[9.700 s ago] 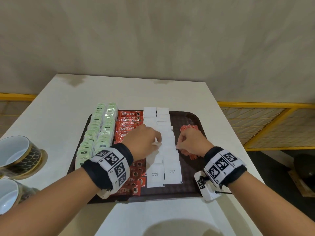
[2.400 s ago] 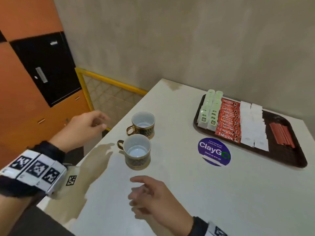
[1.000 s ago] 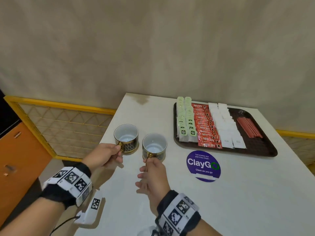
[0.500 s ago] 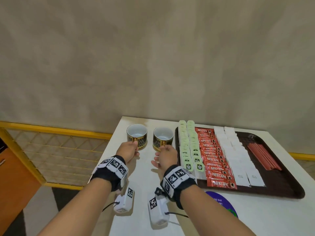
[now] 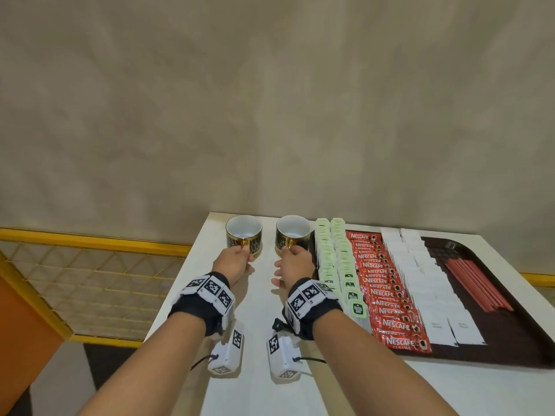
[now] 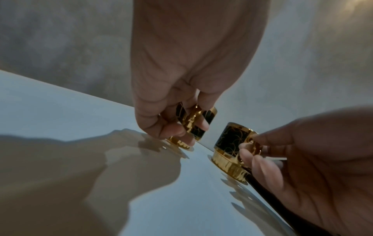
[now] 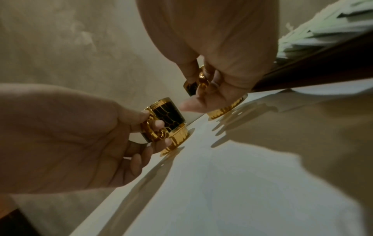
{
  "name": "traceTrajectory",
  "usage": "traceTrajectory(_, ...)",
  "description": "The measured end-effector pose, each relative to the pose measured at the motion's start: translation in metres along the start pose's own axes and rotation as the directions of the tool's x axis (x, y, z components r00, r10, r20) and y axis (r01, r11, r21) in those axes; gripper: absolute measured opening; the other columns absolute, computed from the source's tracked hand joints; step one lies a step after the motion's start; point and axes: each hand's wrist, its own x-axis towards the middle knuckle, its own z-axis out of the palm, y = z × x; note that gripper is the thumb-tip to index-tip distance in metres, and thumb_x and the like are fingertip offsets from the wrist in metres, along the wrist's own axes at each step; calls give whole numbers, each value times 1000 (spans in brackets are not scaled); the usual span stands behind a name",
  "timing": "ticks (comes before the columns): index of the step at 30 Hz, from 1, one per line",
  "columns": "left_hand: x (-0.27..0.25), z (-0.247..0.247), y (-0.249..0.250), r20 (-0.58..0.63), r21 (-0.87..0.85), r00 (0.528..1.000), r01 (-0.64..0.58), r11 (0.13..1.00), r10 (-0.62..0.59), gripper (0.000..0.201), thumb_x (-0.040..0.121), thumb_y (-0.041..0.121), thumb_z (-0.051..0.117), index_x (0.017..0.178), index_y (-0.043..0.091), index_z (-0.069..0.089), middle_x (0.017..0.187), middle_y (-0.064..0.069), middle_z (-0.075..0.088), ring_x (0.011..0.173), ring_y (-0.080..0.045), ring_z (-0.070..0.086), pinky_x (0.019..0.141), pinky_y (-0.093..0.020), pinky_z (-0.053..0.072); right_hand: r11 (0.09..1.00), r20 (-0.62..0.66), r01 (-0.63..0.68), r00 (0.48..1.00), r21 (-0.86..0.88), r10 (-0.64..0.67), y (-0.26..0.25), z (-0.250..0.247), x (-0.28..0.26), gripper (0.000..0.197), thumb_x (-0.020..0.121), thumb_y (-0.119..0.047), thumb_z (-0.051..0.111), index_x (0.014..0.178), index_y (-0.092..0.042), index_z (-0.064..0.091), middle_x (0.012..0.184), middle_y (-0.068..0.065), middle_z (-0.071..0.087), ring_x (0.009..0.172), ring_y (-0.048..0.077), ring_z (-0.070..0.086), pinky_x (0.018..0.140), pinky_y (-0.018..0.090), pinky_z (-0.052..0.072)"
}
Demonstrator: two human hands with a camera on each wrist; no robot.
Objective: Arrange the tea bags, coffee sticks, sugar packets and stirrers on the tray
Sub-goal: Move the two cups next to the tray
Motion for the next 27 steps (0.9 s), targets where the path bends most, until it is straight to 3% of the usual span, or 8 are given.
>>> traceTrajectory(3,2,1,-4,20,2,1000,4,1000,-4,41,101,35,34,70,19,55,80,-11,67,76,-25,57,76,-30,36,1000,2,-11,1000,-6,11,4,-1,2,18,101,-22,42,101,-17,59,85,10,61,77,24,56,44,25,48)
traceTrajectory(13,2,-1,-7,39,26,999,13,1000,-14,40,103,32,31,72,17,51,82,-11,63,81,-24,56,78,-31,37,1000,-13,-3,1000,20,4,11,-4,2,22,100,-24,43,103,-14,63,76,7,59,74,23,56,46,25,49)
traceTrajectory(17,0,-1,-5,41,26,999,21,999,-22,39,104,31,30,73,16,50,82,-11,62,79,-23,53,78,-30,36,1000,-13,-7,1000,6,7,12,-4,2,23,100,-25,43,108,-15,61,84,9,60,79,25,56,46,25,49)
traceTrajectory(19,-1,-1,-4,43,30,999,26,999,-27,39,104,31,29,74,16,50,81,-10,61,76,-22,51,78,-29,36,1000,-15,-9,1000,-3,9,12,-4,2,20,101,-25,42,104,-17,60,92,11,60,82,26,57,46,25,49)
traceTrajectory(21,-2,0,-4,34,42,999,27,999,-28,40,104,32,29,75,16,52,80,-9,62,76,-21,52,79,-30,37,1000,-10,-2,1000,-7,2,10,-5,2,18,101,-24,42,97,-18,58,88,10,59,77,24,56,47,26,49)
traceTrajectory(24,-2,1,-5,14,46,999,39,998,-40,38,103,35,31,86,15,57,91,-11,68,86,-23,60,88,-35,45,1000,-1,13,1000,-10,-13,7,-8,0,19,102,-22,41,87,-20,53,75,7,56,66,20,52,50,29,50)
traceTrajectory(27,-4,1,-4,-1,50,999,44,998,-44,36,103,35,32,91,14,59,99,-14,70,97,-27,63,96,-38,46,1000,2,16,1000,-27,-16,7,-10,-3,17,102,-23,42,88,-21,52,80,8,58,70,21,54,49,29,50)
